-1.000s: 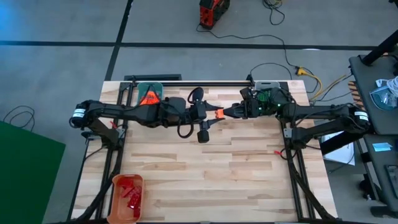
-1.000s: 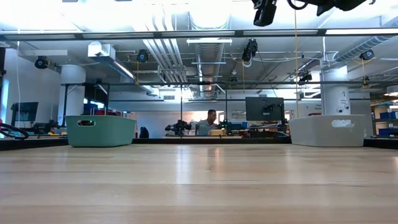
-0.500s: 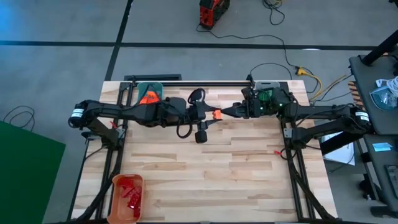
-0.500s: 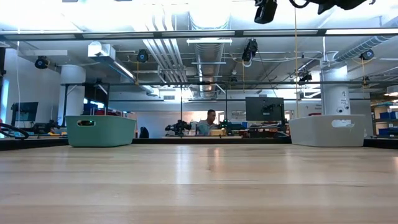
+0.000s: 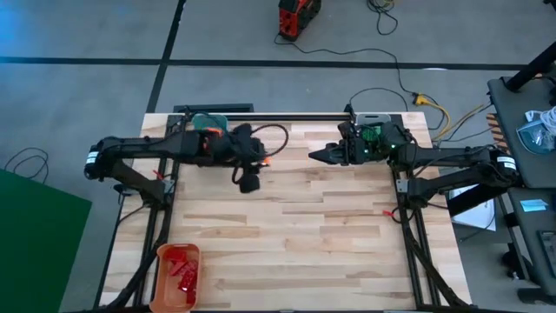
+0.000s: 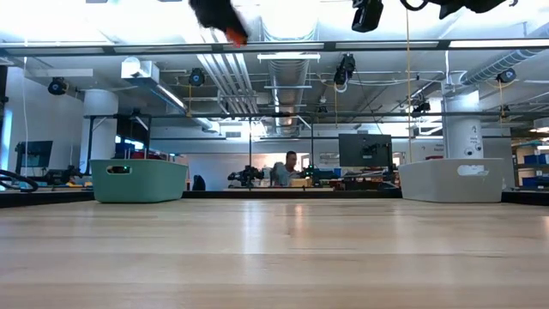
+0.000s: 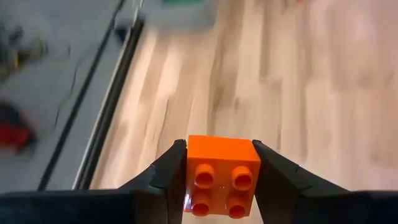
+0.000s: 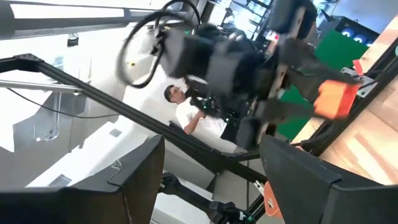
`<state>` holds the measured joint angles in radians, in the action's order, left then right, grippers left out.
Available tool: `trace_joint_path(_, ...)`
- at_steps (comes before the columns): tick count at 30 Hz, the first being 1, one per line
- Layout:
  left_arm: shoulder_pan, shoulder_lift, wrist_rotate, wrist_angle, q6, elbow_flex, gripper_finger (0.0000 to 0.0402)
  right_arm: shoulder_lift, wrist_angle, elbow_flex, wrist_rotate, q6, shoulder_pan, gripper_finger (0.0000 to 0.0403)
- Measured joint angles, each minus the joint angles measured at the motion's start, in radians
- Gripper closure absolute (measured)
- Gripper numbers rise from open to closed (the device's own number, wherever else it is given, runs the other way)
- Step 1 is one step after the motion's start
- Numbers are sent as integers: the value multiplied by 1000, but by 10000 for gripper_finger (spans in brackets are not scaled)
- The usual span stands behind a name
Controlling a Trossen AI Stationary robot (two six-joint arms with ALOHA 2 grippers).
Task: Sort blocks
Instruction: Put the orange game piece into the blue bin
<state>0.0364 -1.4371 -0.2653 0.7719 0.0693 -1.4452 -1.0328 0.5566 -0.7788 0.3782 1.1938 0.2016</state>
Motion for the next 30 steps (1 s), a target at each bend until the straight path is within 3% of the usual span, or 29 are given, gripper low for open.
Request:
trace_joint_path(6,133,9,1,283,-79,0,271,0,-1,0,0,0,0,147)
trace_joint_path(10,244,9,18,372,-98,14,271,0,-1,0,0,0,0,145)
trace_joint_path(20,538,49,205,408,-36,202,271,4,2,0,7,0,-7,156)
trace_joint_path(30,740,49,225,390,-33,362,271,4,1,0,7,1,-7,151)
